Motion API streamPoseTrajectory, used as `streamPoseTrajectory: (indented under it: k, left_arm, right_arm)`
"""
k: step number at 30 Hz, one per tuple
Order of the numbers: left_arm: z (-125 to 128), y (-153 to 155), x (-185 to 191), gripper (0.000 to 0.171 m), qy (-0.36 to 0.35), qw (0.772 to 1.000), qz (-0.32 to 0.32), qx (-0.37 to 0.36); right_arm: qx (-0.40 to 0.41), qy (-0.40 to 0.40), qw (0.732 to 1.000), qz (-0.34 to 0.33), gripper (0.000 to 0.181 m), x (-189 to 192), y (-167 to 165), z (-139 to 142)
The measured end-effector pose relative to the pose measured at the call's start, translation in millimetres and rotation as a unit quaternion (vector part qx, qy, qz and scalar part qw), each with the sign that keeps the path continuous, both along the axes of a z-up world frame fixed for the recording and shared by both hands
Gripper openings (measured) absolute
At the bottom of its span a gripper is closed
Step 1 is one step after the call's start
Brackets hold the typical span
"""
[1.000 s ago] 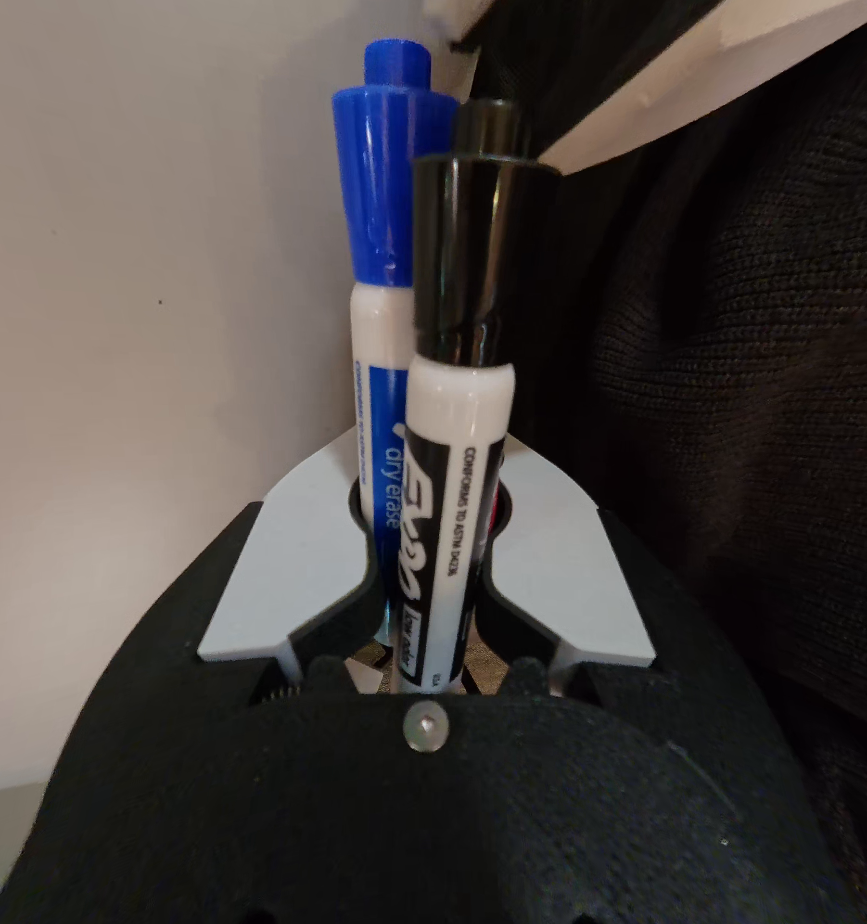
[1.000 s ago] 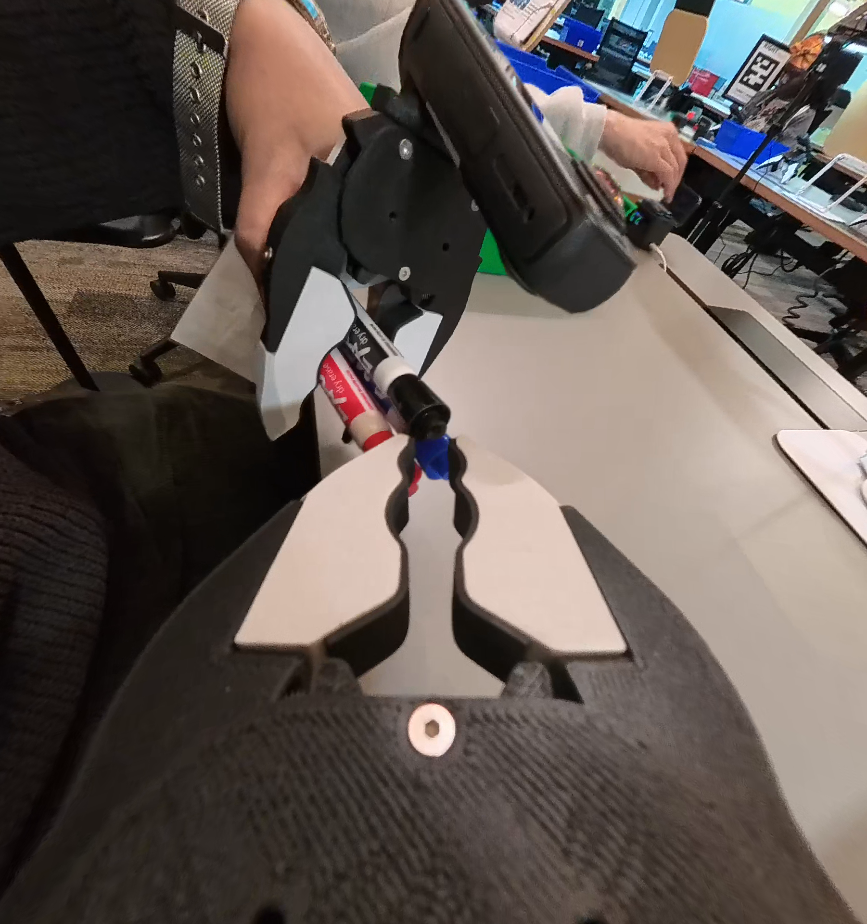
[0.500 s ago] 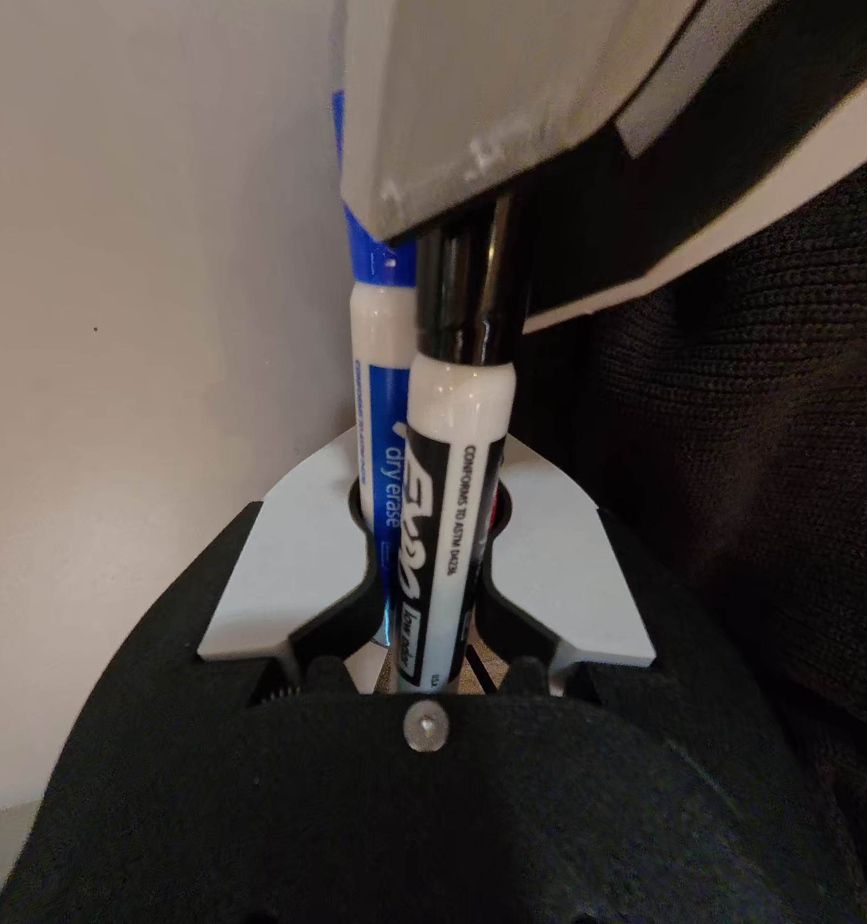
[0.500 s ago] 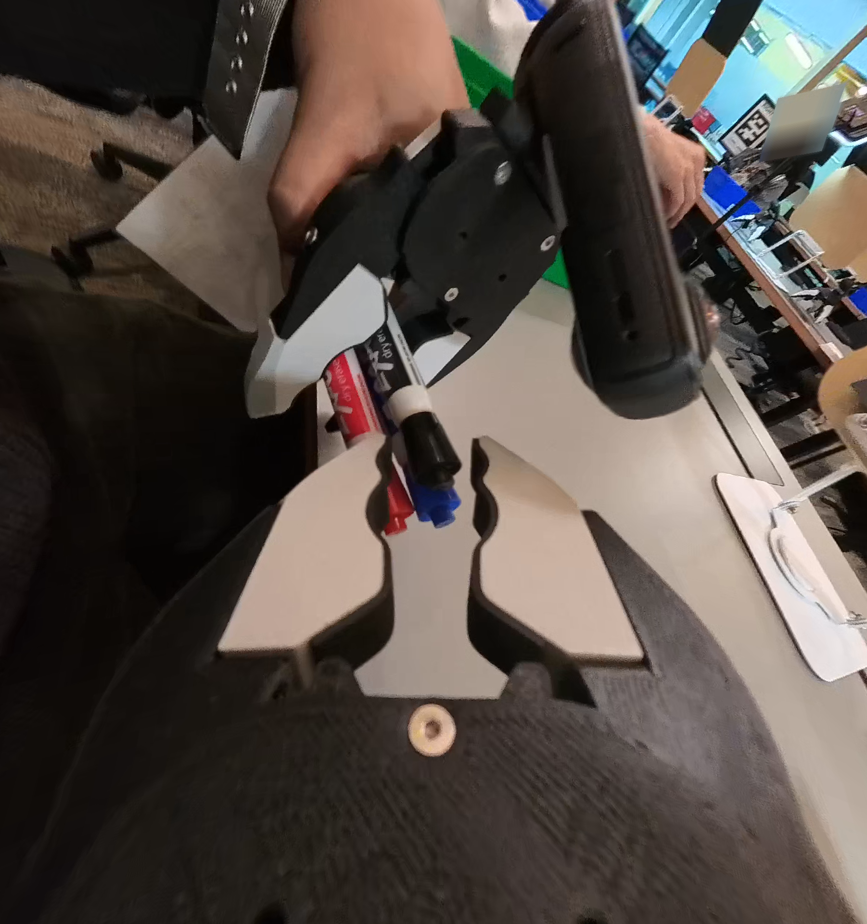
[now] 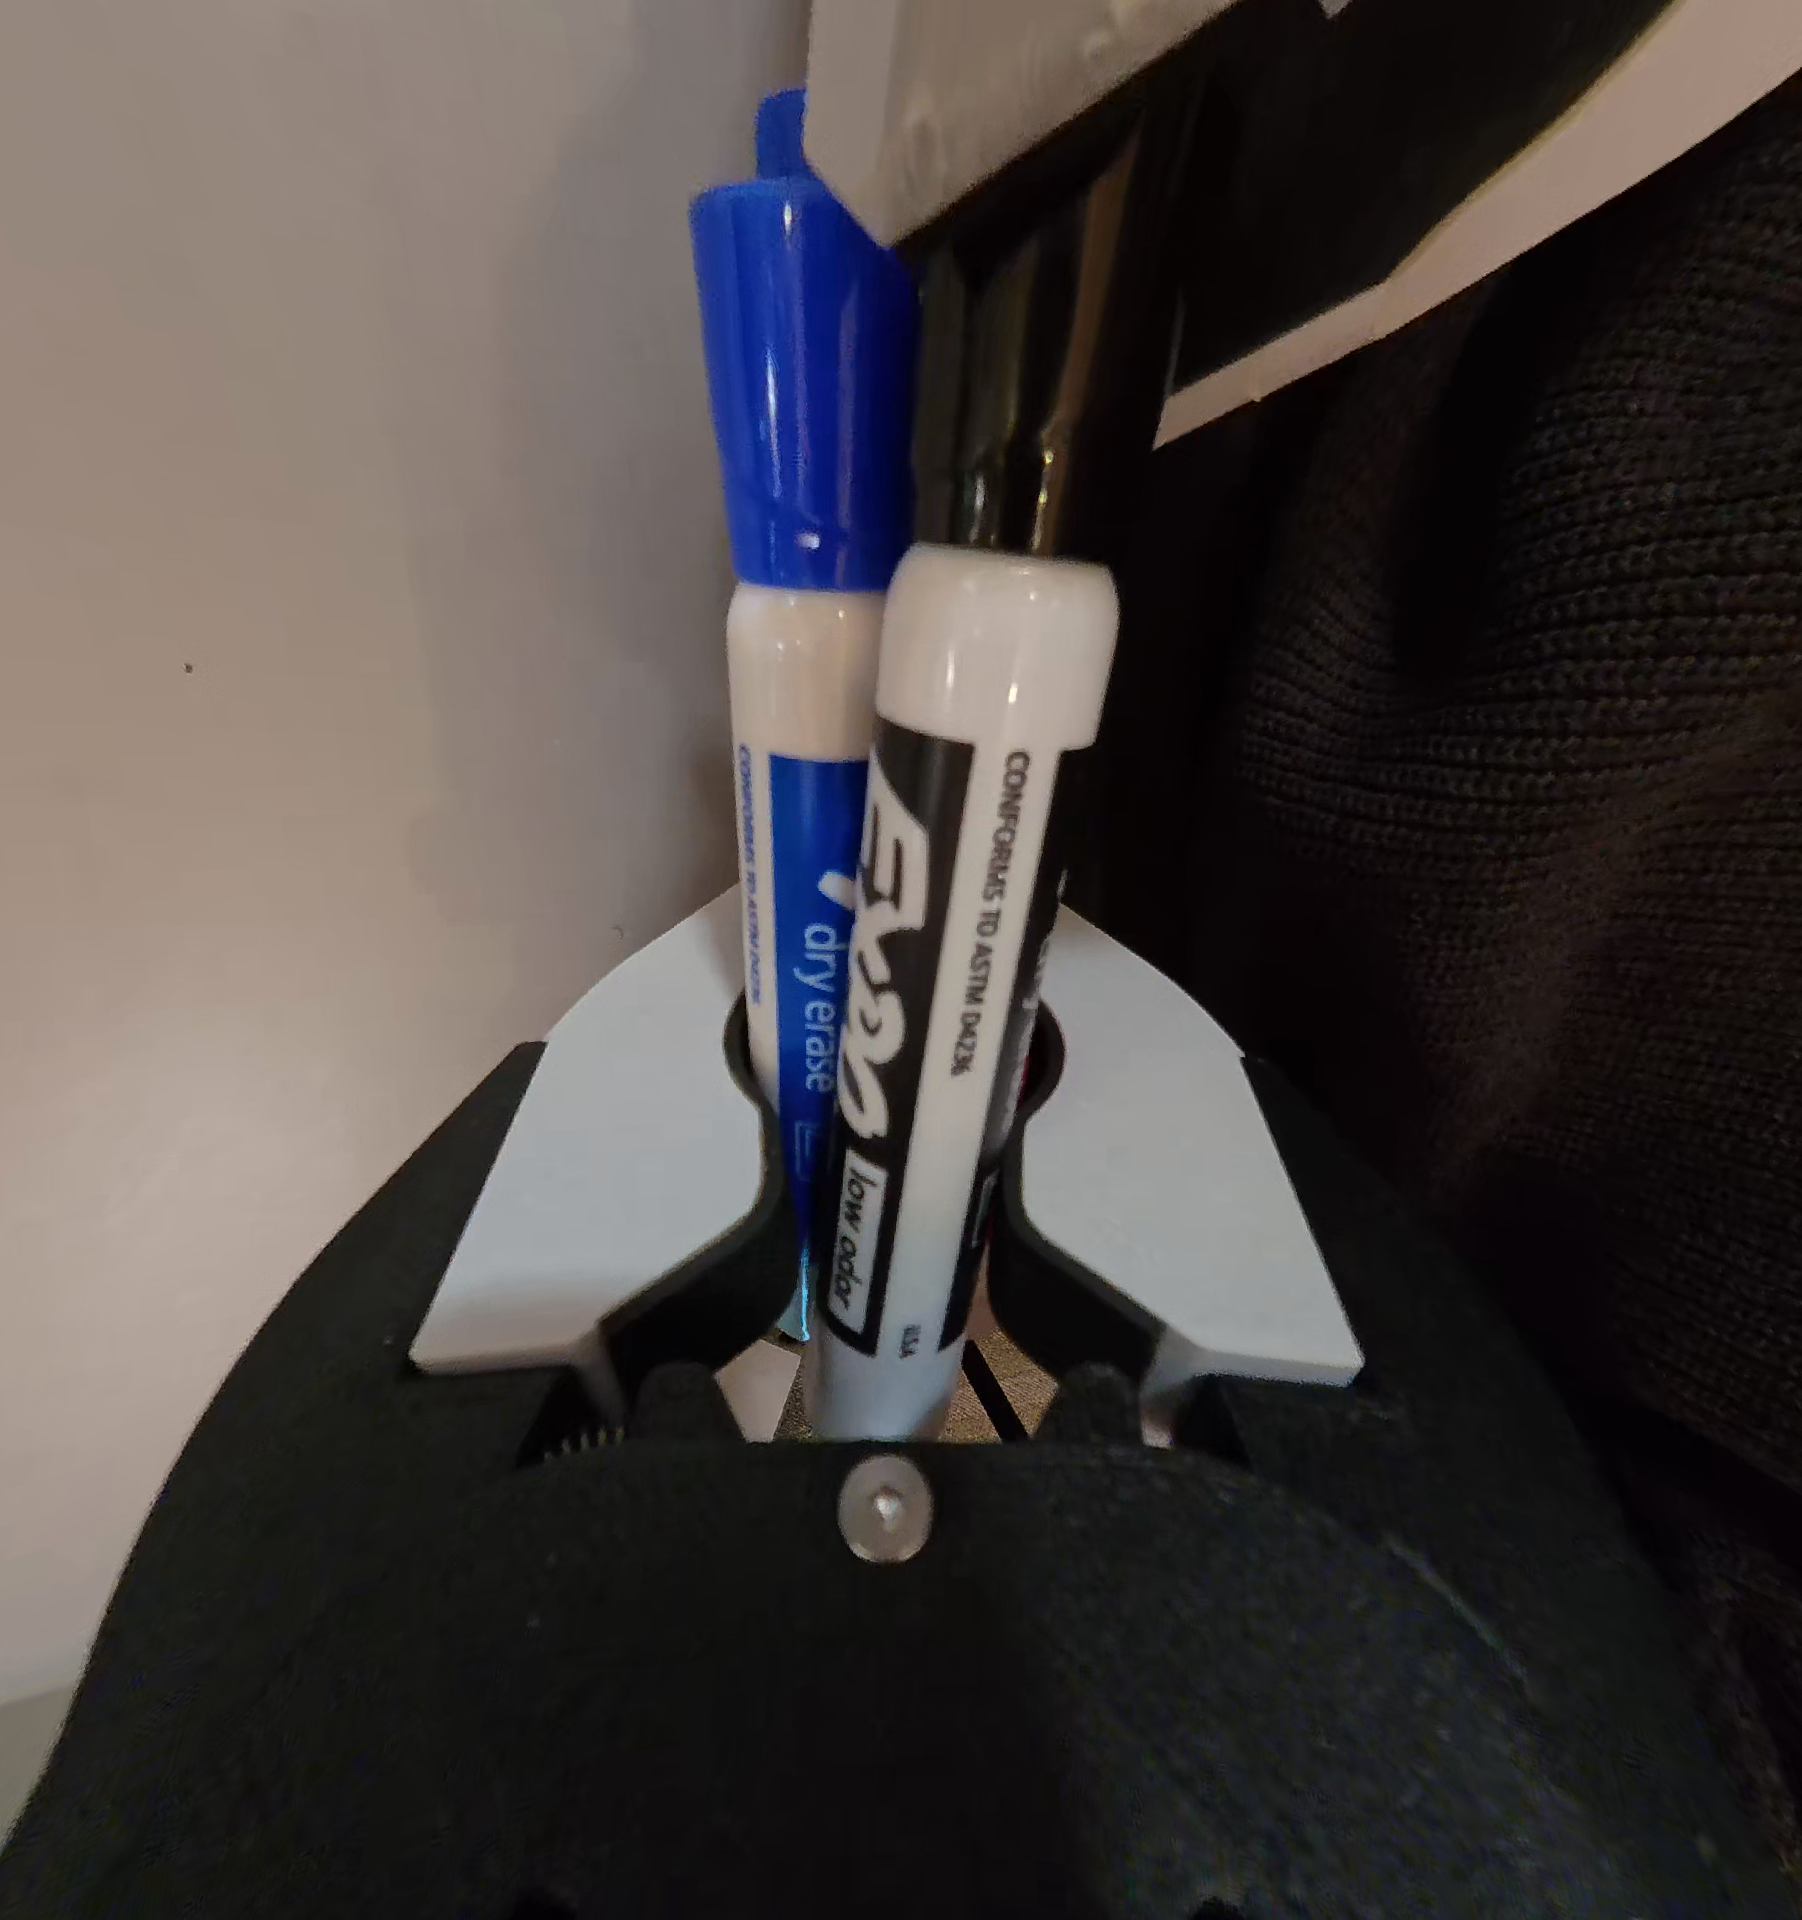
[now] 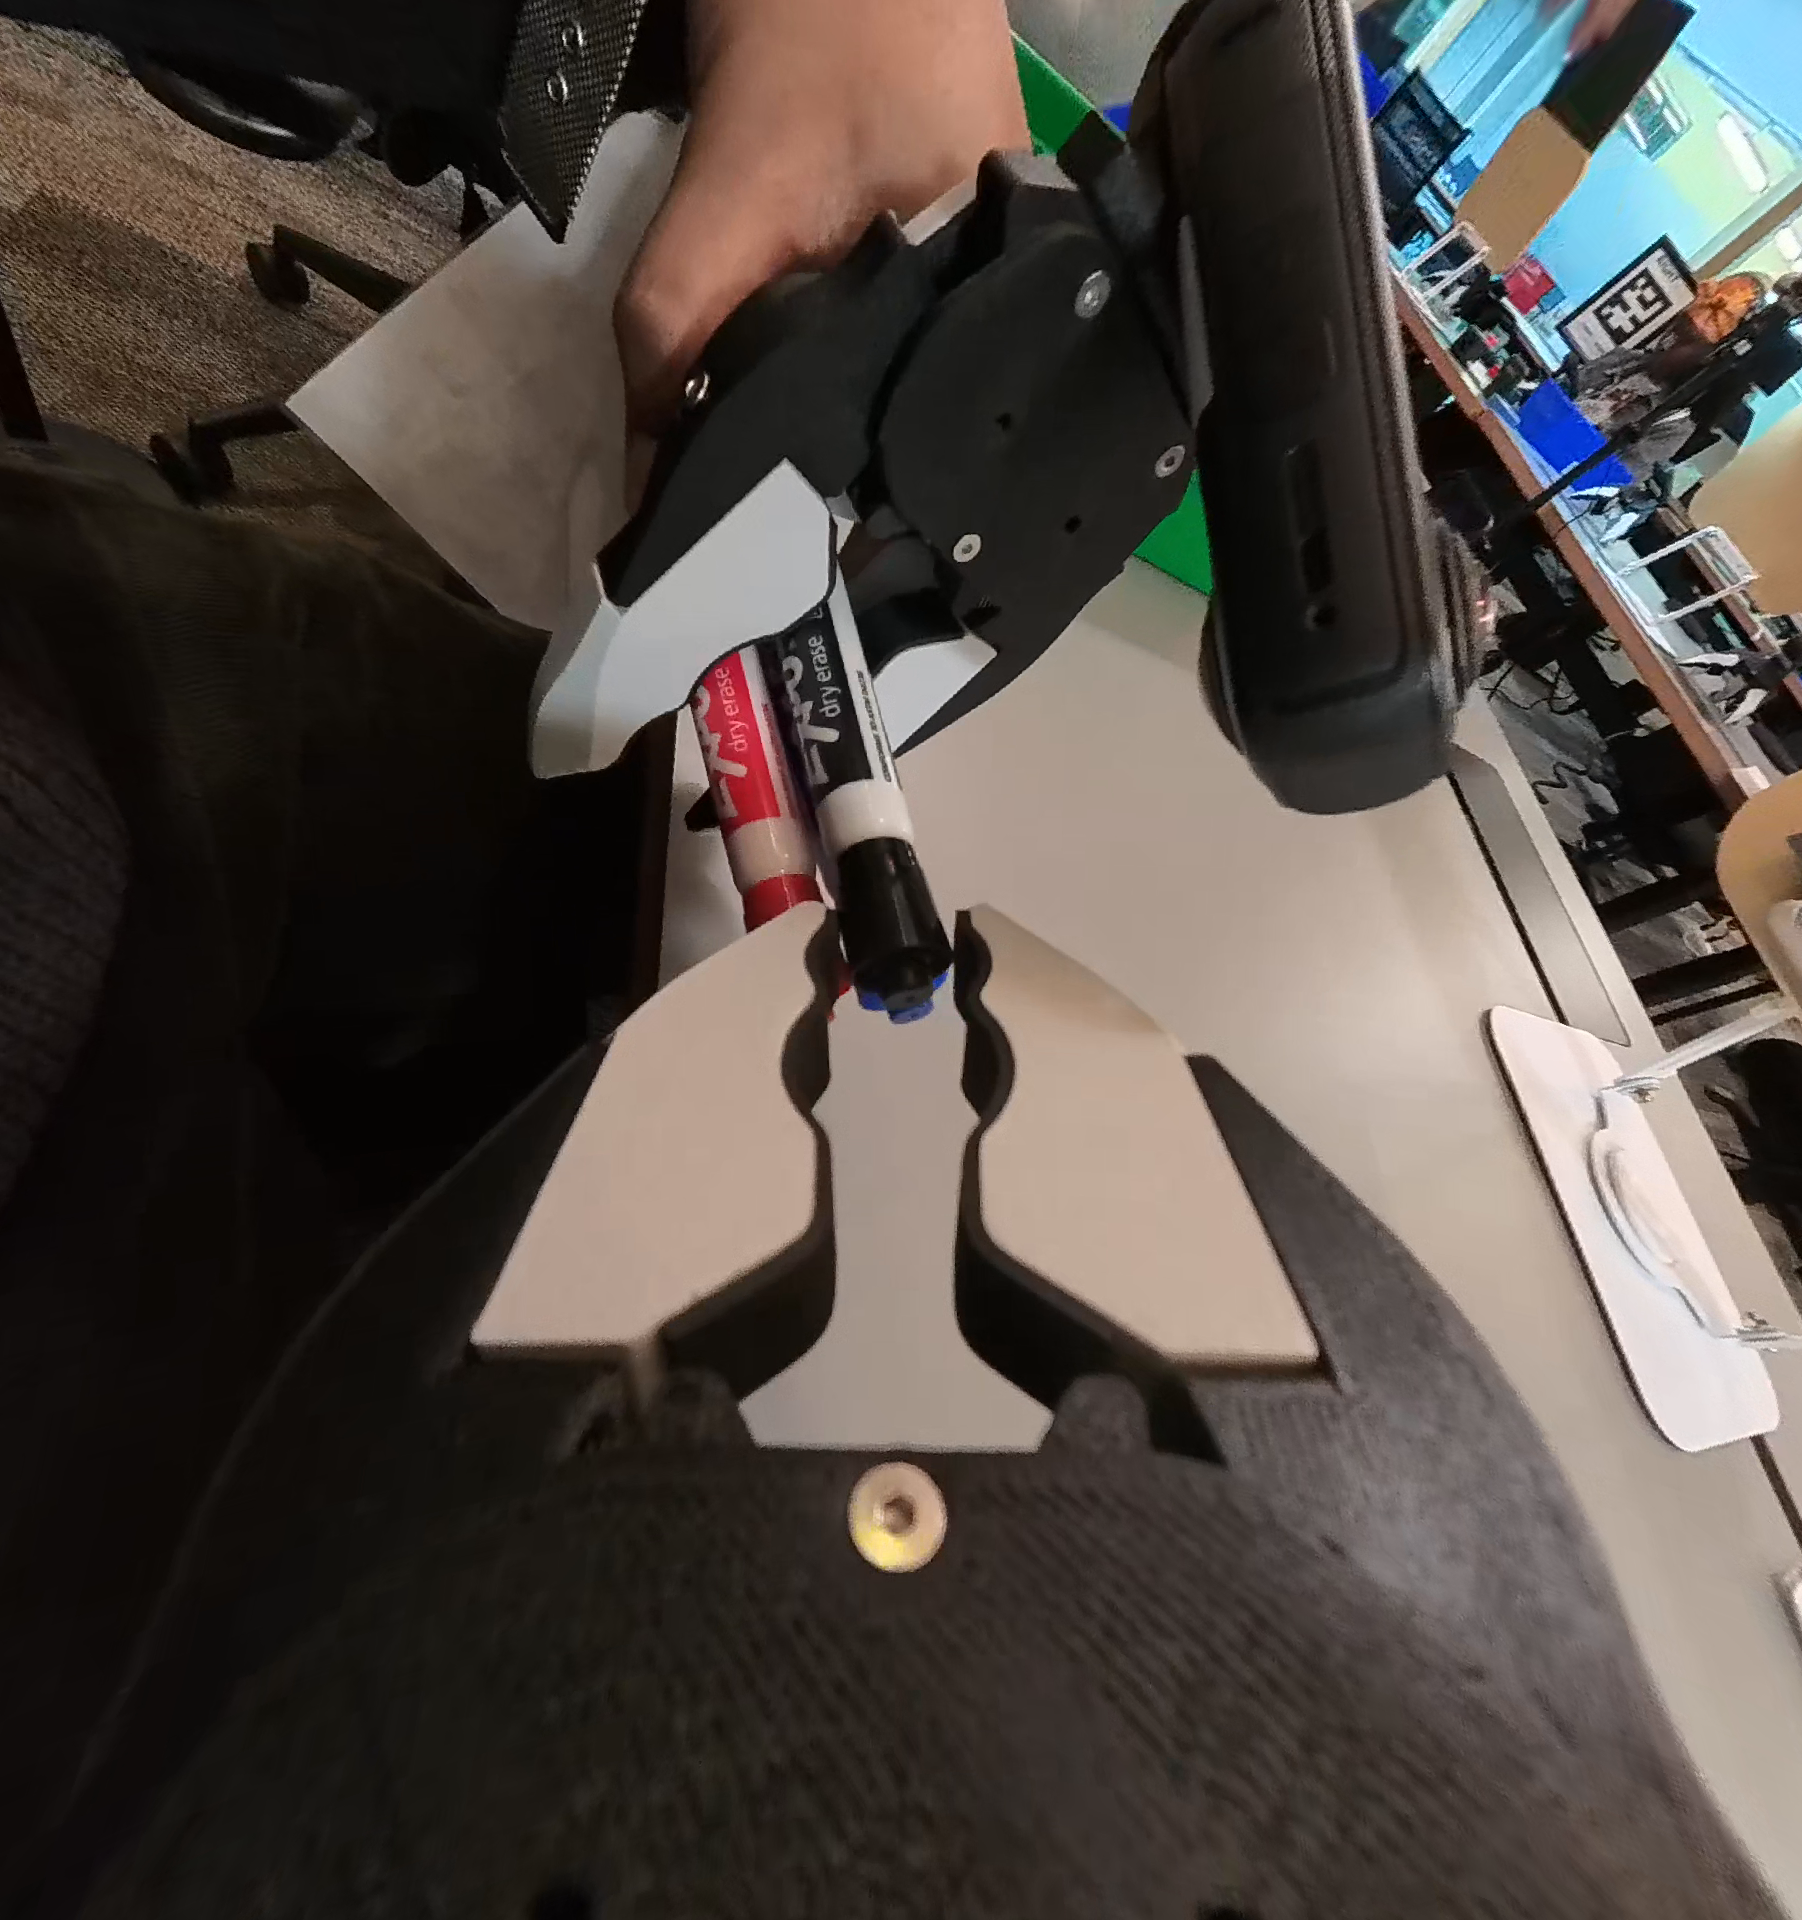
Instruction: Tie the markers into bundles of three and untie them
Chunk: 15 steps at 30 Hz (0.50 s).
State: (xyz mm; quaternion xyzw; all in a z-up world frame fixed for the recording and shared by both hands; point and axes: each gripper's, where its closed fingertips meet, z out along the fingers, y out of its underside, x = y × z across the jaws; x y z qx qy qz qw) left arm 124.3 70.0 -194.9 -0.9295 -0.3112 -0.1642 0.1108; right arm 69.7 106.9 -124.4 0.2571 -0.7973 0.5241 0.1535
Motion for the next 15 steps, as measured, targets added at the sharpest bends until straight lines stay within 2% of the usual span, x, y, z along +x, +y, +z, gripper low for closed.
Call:
streamPoseTrajectory:
  k: [15]
  left_arm:
    - [0.1, -0.1, 0.4, 0.043, -0.002, 1.000, 0.000, 0.005]
  right_arm:
    - [-0.008, -0.006, 1.000, -0.003, 0.021, 2.1, -2.2, 1.8]
